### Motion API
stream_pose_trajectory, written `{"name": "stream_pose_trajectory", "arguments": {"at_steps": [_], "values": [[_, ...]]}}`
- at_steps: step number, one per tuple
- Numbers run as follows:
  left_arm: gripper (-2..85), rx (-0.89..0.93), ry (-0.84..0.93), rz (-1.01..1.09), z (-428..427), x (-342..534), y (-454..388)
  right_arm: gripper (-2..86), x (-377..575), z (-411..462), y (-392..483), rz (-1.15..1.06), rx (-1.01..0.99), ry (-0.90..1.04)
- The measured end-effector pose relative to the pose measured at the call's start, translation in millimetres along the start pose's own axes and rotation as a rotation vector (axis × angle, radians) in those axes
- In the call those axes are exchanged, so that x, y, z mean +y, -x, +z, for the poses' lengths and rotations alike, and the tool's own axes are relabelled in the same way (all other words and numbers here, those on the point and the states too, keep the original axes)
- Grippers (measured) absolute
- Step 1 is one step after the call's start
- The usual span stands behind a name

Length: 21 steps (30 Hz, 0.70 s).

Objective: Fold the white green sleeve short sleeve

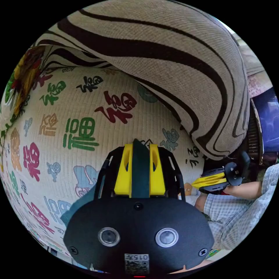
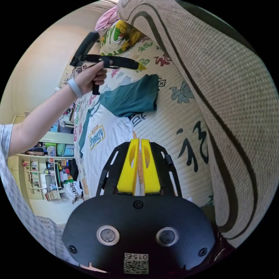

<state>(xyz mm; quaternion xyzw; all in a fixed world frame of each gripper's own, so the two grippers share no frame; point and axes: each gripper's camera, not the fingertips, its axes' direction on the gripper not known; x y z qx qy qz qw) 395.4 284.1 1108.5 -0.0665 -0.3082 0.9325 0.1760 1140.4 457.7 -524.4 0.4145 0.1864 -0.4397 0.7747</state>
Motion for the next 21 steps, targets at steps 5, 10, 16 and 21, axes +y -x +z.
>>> {"name": "stream_pose_trajectory", "arguments": {"at_steps": [5,10,16,21], "values": [[2.6,0.024,0.196,0.055,64,-63,8,0.2,-19,2,-4,-0.02,-0.014,0.004],[-0.5,0.085,0.087,0.023,49,-71,31,0.3,-34,4,2,-0.061,-0.025,0.022],[-0.8,0.0,-0.03,-0.091,9,-26,76,0.8,-65,9,21,-0.153,0.047,0.019],[-0.7,-0.035,-0.023,-0.193,16,7,112,2.3,-109,29,46,-0.275,0.136,0.03]]}}
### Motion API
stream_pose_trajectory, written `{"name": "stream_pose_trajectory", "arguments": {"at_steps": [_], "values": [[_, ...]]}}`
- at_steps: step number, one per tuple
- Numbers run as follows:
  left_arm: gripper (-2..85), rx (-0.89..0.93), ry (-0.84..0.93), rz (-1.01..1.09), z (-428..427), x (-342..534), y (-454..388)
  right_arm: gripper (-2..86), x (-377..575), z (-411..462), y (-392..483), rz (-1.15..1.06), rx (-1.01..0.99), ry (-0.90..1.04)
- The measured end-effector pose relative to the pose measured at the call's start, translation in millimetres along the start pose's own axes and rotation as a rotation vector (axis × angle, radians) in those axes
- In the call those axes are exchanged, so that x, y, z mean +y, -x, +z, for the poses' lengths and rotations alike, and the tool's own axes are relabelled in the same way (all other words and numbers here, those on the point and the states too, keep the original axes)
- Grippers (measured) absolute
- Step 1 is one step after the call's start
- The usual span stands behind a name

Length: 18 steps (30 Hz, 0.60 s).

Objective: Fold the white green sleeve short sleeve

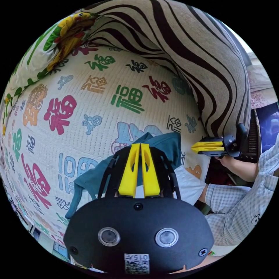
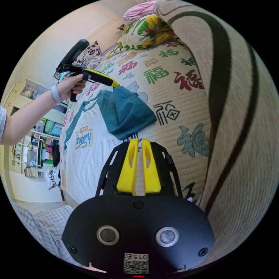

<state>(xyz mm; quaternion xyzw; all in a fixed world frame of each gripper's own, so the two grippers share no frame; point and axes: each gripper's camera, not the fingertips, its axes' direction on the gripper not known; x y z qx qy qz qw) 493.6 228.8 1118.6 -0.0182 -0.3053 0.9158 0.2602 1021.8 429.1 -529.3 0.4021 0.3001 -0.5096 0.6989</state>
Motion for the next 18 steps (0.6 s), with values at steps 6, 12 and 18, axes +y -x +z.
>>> {"name": "stream_pose_trajectory", "arguments": {"at_steps": [6,12,18], "values": [[-0.8,0.039,-0.047,-0.038,16,8,23,5.9,-56,19,-3,0.006,0.016,0.007],[-0.7,0.073,-0.095,-0.048,20,7,43,4.5,-89,44,7,0.033,0.056,0.048],[-0.6,0.08,-0.121,-0.022,19,7,56,6.9,-102,55,18,0.099,0.156,0.062]]}}
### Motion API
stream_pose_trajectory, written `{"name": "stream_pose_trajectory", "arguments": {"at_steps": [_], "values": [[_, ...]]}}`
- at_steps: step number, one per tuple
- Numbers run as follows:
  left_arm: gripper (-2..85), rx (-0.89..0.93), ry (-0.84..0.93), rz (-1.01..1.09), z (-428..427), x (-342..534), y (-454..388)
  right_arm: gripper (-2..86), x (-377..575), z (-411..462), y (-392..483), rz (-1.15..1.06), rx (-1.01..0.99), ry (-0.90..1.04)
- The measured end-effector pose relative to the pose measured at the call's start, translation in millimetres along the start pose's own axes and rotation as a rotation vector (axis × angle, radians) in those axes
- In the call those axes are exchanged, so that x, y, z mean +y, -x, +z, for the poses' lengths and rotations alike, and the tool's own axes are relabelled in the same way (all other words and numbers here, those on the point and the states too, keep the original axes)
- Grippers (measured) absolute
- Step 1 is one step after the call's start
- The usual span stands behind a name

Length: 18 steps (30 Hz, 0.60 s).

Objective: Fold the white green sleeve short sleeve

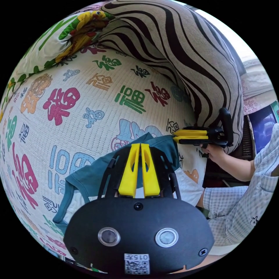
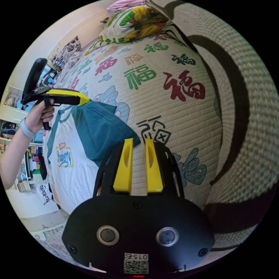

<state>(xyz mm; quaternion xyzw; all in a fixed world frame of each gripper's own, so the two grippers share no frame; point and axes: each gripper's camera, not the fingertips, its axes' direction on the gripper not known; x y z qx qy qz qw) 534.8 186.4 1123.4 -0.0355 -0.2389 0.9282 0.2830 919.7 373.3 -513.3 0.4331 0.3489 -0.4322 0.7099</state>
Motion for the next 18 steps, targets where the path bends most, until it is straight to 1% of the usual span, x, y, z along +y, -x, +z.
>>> {"name": "stream_pose_trajectory", "arguments": {"at_steps": [2,4,5,6,8,13,16,18], "values": [[-0.6,0.003,-0.003,0.001,0,1,4,6.0,-5,3,4,0.012,0.006,-0.004],[-0.6,0.008,-0.011,0.002,-2,3,9,3.7,-8,5,11,-0.02,0.023,-0.002],[-0.6,0.011,-0.017,0.002,-3,4,13,1.2,-9,6,15,-0.044,0.004,0.0],[-0.6,0.01,-0.022,0.001,-4,6,16,0.6,-10,8,18,-0.06,-0.026,0.009],[-0.6,0.013,-0.034,0.001,-7,8,20,0.0,-10,9,20,-0.05,-0.037,0.014],[-0.6,0.039,-0.095,0.015,-29,19,26,-0.3,-2,-16,33,-0.048,-0.043,-0.082],[-0.6,0.066,-0.159,0.024,-56,37,32,-0.3,2,-42,53,-0.107,-0.065,-0.125],[-0.6,0.067,-0.211,0.01,-82,63,39,-0.3,6,-59,81,-0.194,-0.093,-0.142]]}}
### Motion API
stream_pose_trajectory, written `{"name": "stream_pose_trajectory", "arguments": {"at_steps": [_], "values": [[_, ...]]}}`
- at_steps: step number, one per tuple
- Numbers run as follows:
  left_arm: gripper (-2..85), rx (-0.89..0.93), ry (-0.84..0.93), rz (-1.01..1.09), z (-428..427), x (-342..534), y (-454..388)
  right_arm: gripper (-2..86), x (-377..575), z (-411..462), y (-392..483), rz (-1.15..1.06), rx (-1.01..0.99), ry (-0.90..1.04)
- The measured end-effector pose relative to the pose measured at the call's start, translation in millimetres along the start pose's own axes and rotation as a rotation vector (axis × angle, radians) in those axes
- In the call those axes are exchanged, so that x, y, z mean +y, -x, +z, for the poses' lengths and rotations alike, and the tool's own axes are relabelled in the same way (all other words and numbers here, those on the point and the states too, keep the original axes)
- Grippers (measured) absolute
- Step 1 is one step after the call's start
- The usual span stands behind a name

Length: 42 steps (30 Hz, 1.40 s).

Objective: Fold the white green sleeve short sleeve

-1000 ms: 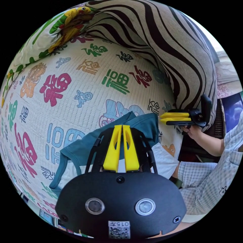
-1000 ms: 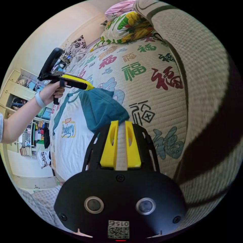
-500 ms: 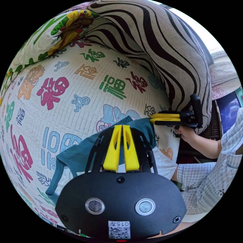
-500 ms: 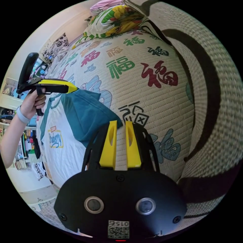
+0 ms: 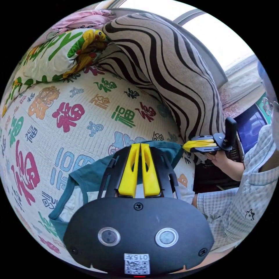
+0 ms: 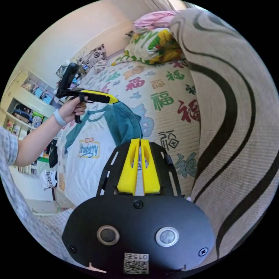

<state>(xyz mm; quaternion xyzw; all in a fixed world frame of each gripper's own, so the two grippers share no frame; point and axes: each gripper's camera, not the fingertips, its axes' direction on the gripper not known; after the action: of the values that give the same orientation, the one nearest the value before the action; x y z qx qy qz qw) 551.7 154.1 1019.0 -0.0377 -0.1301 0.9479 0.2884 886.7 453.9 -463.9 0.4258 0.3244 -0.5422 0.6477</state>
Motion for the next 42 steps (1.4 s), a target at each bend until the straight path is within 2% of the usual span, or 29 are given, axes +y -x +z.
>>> {"name": "stream_pose_trajectory", "arguments": {"at_steps": [6,15,26,29,31,33,36,39,42], "values": [[-0.6,-0.031,-0.072,-0.118,-62,83,31,-0.2,-2,14,86,-0.225,-0.092,0.052],[-0.6,-0.012,-0.08,-0.276,-81,206,78,-0.2,9,102,171,-0.378,-0.162,0.238],[0.5,-0.019,0.001,-0.322,-83,290,88,0.3,27,179,215,-0.484,-0.152,0.432],[2.5,-0.005,0.019,-0.378,-86,304,96,1.6,36,188,217,-0.476,-0.207,0.509],[4.1,-0.022,-0.016,-0.399,-98,305,97,3.1,38,181,217,-0.472,-0.158,0.488],[6.1,-0.057,-0.043,-0.394,-110,292,95,4.8,31,169,207,-0.436,0.011,0.402],[6.9,-0.056,-0.101,-0.372,-108,263,96,6.1,16,174,186,-0.365,0.136,0.32],[6.6,0.004,-0.108,-0.369,-81,230,104,6.0,7,201,176,-0.372,0.174,0.355],[5.1,-0.002,-0.038,-0.334,-45,203,105,0.9,12,223,180,-0.449,0.264,0.388]]}}
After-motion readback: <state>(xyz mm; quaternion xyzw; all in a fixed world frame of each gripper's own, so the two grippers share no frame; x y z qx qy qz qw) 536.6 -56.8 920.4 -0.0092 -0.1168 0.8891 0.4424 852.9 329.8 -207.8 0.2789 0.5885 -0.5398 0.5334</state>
